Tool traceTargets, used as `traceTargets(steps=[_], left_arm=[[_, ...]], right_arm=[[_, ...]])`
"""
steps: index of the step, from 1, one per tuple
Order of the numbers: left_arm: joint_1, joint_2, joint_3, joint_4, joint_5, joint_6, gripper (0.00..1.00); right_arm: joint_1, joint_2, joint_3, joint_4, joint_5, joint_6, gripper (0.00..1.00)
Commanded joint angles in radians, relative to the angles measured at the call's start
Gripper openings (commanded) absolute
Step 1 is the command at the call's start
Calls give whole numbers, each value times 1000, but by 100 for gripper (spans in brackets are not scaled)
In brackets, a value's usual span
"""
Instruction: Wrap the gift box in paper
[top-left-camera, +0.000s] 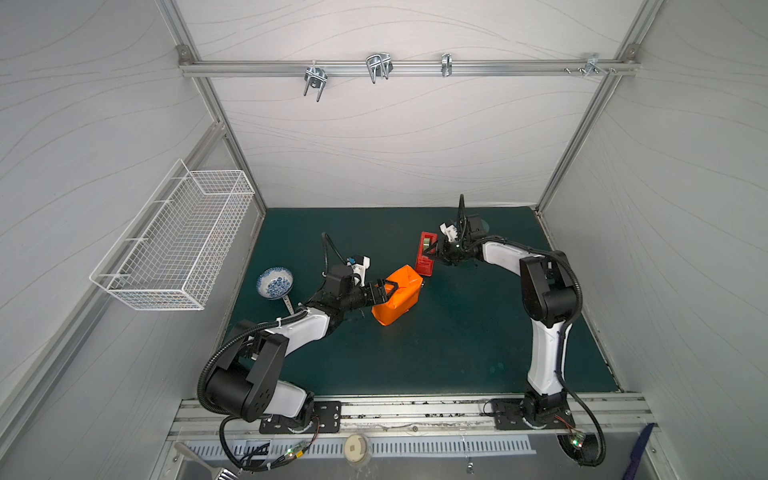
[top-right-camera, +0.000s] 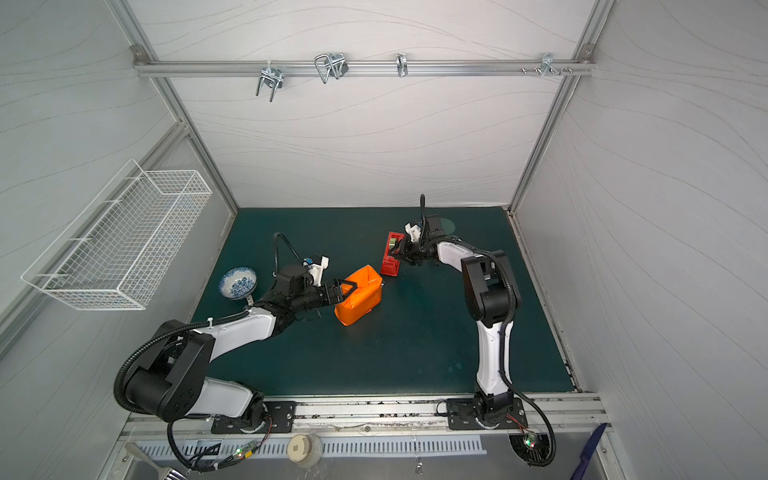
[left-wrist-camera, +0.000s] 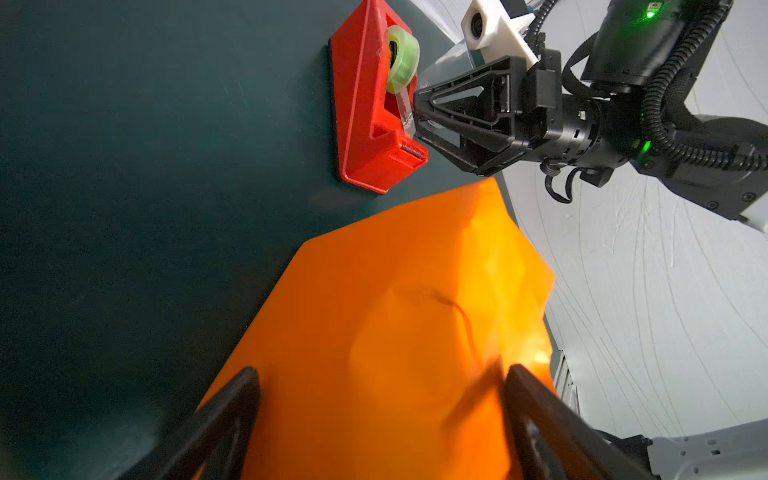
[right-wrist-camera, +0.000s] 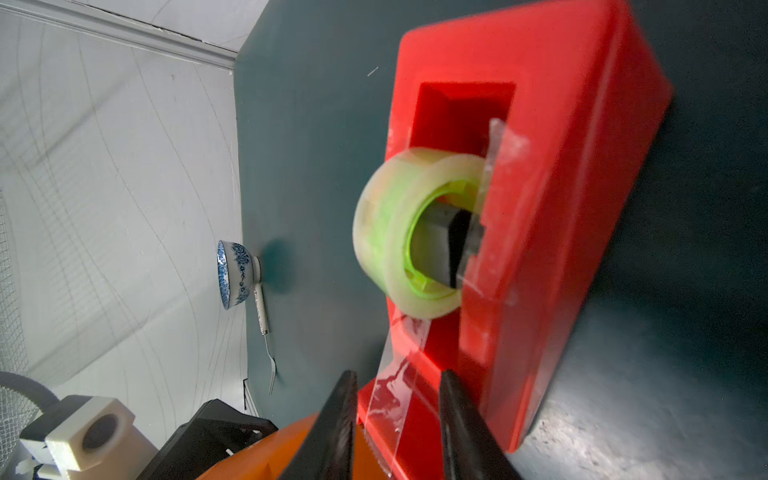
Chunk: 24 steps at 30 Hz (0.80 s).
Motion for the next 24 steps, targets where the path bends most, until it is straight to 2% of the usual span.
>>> traceTargets(steps=[1, 8, 13, 18, 24], left_arm=[[2, 25, -30, -145, -21, 40, 92], [2, 25, -25, -149, -22, 42, 92], [2, 22, -25, -155, -25, 46, 92], [2, 18, -24, -166, -34, 56, 92], [2, 19, -24, -167, -39, 57, 92]], right_arm=[[-5, 46, 14, 8, -38, 24, 30], [-9, 37, -16, 65, -62, 85, 15], [-19, 25, -44, 180, -122, 192, 0], [-27, 8, -93, 373, -209, 361, 0], [-24, -43, -182, 561, -255, 512, 0]])
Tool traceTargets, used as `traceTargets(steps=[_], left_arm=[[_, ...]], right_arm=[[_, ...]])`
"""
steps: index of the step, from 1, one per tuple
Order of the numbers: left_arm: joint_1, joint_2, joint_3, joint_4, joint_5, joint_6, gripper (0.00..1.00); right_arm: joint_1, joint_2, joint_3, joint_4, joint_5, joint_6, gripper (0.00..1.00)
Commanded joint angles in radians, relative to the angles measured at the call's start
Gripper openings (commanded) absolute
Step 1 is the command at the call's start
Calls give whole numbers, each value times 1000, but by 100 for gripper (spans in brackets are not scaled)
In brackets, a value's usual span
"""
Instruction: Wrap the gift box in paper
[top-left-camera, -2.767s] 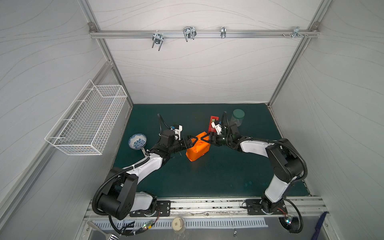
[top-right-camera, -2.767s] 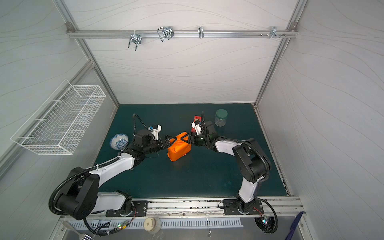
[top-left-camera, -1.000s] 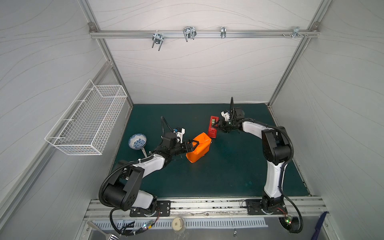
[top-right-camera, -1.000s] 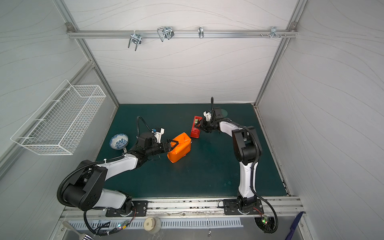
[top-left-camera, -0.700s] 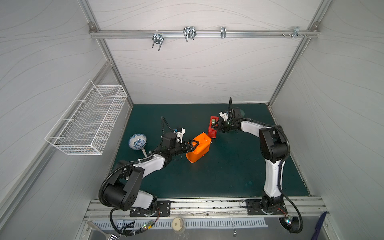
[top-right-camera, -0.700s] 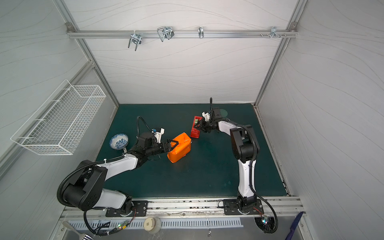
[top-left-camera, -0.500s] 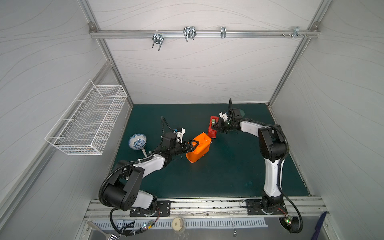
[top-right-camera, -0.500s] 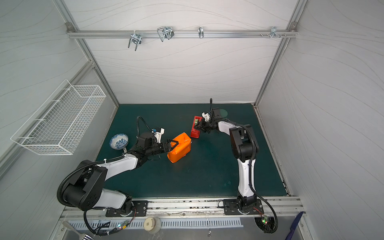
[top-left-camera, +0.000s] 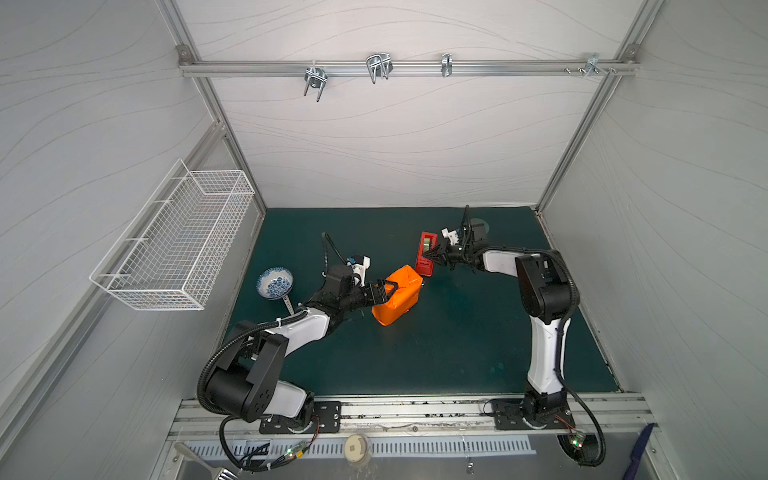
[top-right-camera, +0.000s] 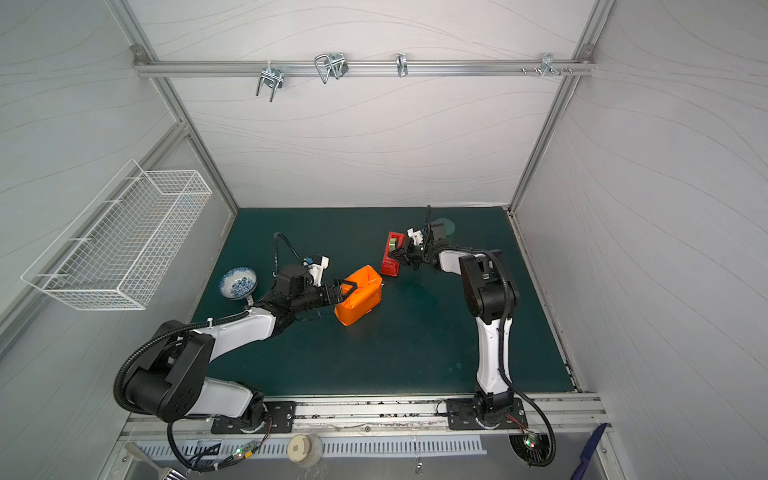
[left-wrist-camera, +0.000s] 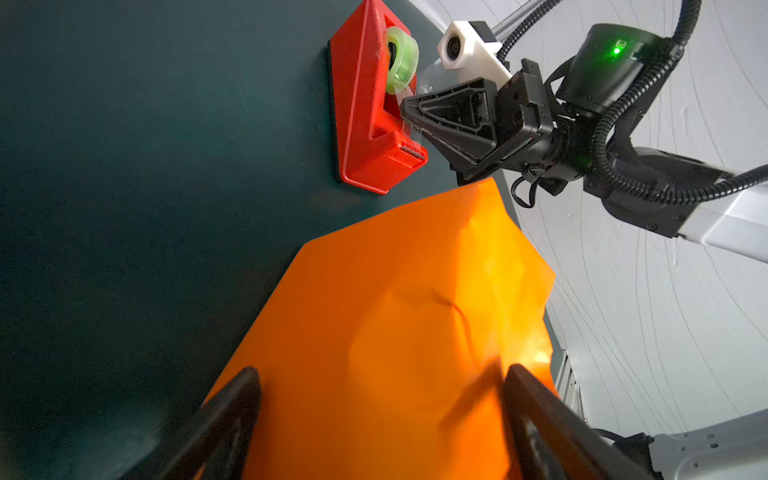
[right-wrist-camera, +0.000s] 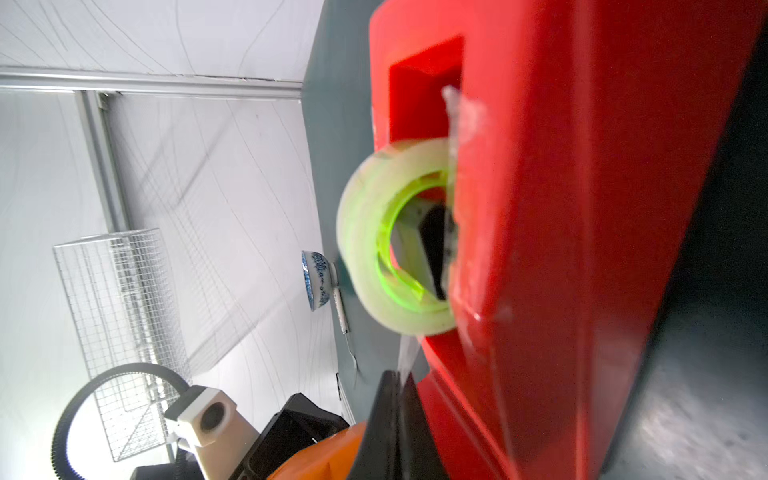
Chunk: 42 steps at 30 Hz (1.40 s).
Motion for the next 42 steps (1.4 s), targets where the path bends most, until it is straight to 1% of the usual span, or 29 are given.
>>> traceTargets(steps=[1, 3, 7, 18, 26, 34, 37, 42], left_arm=[[2, 19, -25, -167, -36, 47, 92], [2, 15, -25, -168, -37, 50, 92], [2, 13, -21, -175, -42, 52, 92], [2, 14, -18, -178, -40, 55, 92], [2, 16, -16, -177, -39, 54, 92], [2, 22, -13, -177, -36, 55, 92], [2, 20, -13, -176, -37, 54, 92], [2, 23, -13, -174, -34, 53, 92]], right_arm=[[0, -69, -39, 189, -83, 143, 0], [5, -77, -71, 242, -94, 178, 0], [21, -90, -109, 295, -106, 213, 0], [40, -161, -221, 339, -95, 219, 0], [53, -185, -265, 313, -79, 192, 0], [81, -161, -312, 323, -64, 175, 0], [82, -146, -327, 297, -40, 144, 0], [70, -95, -323, 208, 25, 57, 0]])
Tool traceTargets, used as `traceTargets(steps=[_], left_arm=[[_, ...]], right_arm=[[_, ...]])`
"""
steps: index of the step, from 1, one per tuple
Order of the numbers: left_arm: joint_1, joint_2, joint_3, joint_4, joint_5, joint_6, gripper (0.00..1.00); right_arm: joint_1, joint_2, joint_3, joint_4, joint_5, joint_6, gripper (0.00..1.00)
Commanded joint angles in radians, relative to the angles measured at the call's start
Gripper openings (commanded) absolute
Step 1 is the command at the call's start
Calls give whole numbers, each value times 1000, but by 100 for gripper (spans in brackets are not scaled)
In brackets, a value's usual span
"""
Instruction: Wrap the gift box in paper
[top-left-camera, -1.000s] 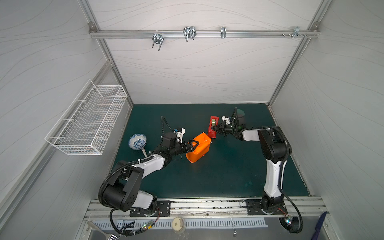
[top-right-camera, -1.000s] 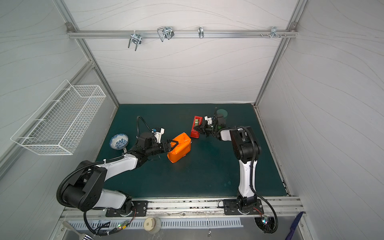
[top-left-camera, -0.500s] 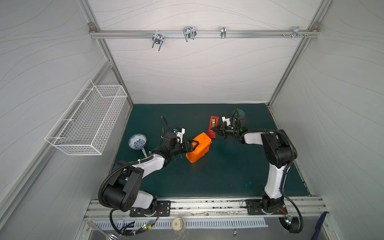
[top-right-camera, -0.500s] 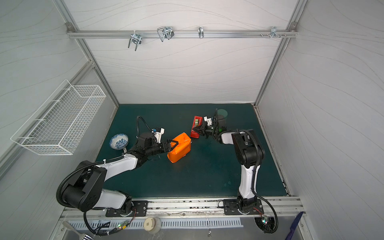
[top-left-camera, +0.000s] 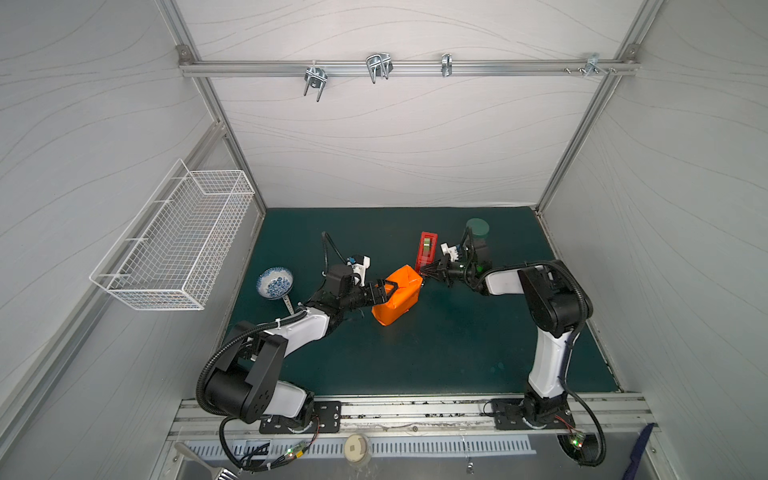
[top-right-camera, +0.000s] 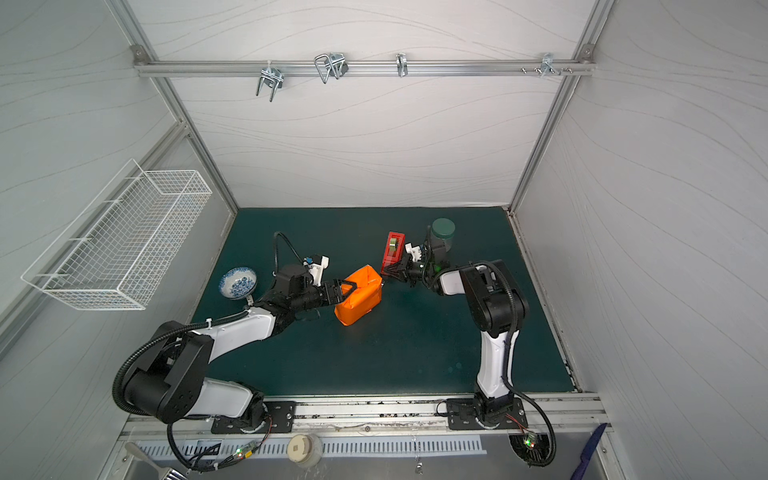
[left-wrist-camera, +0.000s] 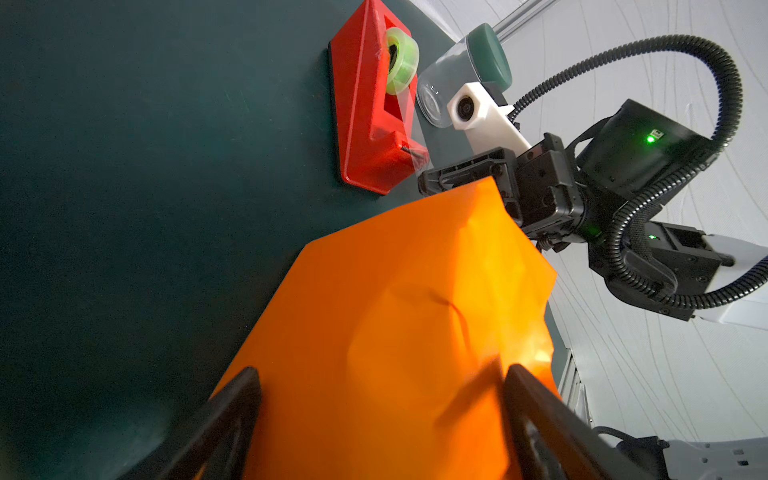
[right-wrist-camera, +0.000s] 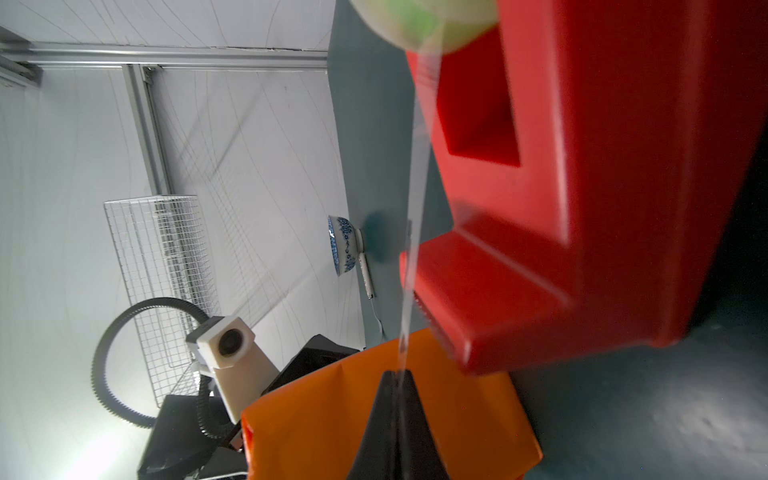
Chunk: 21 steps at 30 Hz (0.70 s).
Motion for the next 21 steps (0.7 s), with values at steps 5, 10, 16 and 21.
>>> traceTargets(steps=[5, 10, 16, 21], left_arm=[[2, 27, -17, -158, -31, 40, 92], [2, 30, -18, -159, -29, 41, 92], [2, 29, -23, -160, -30, 43, 92], [2, 28, -22, -159, -31, 45, 92]], right_arm=[[-4, 97, 31, -162, 58, -134, 0], [-29, 107, 44, -254, 134, -210, 0], [-38, 85, 81, -412, 227, -341, 0], [-46, 2, 80, -502, 258, -423, 0]])
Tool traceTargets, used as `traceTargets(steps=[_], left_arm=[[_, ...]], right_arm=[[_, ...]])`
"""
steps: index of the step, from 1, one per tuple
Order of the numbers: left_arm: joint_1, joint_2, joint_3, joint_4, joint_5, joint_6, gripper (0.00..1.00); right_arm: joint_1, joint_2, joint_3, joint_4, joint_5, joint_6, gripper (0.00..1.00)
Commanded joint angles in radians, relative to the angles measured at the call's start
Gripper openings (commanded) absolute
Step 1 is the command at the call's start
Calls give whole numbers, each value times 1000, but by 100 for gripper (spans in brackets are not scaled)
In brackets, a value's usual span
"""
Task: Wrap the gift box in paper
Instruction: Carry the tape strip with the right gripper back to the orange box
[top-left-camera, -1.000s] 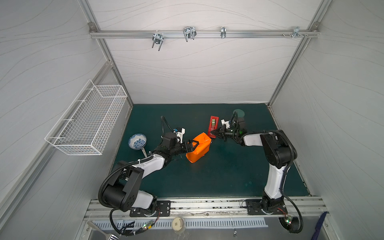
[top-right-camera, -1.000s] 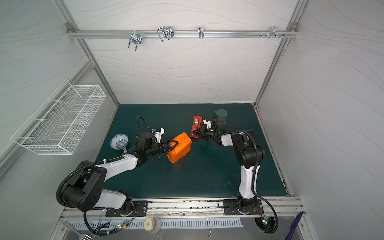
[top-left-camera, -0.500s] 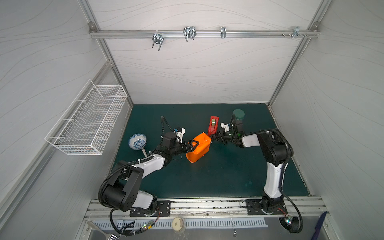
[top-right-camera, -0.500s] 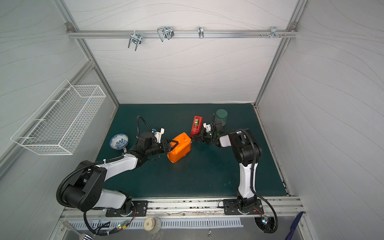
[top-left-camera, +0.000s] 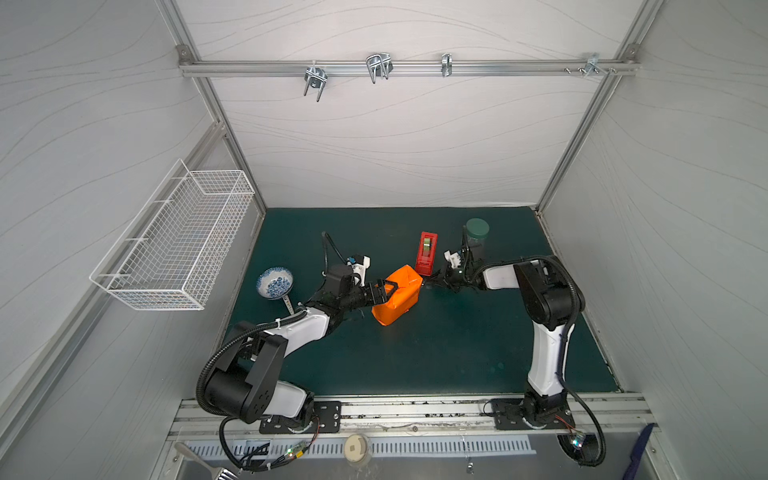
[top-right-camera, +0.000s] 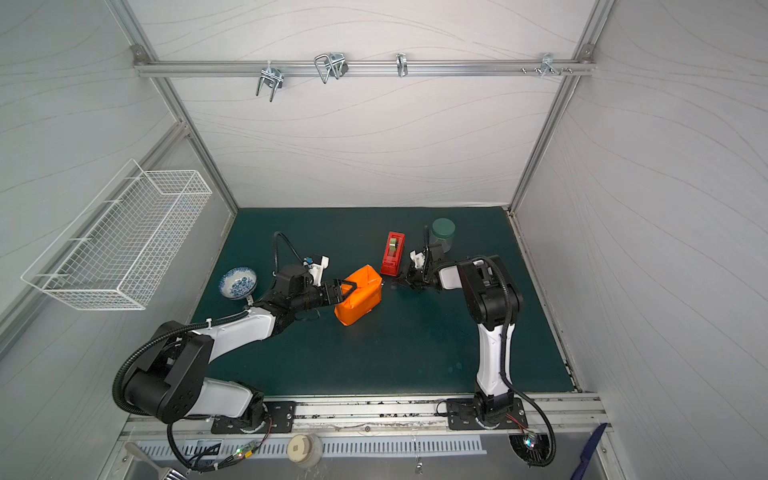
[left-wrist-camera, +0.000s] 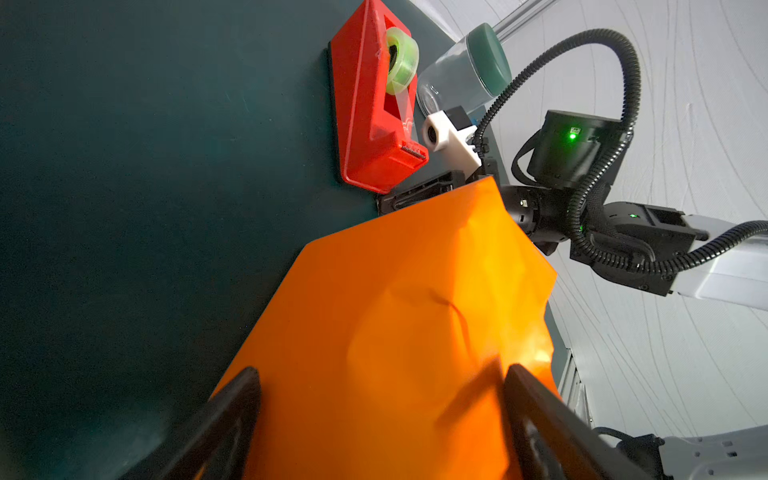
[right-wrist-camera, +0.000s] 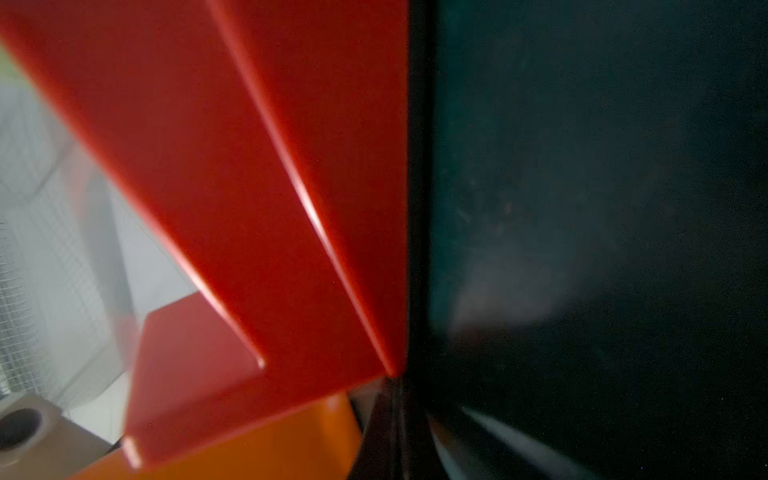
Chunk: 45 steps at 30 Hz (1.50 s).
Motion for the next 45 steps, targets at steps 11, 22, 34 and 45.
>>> traceTargets(steps=[11, 22, 34, 45], left_arm=[[2, 35, -17, -162, -28, 48, 92], [2, 31, -15, -165, -29, 48, 92], [2, 28, -15, -162, -26, 46, 92], [2, 28, -18, -163, -28, 48, 92]], right_arm=[[51, -532, -75, -226, -94, -149, 0], [265, -482, 43, -302, -148, -147, 0], [286, -392, 81, -326, -121, -186, 0], [277, -343, 126, -363, -103, -225, 0]])
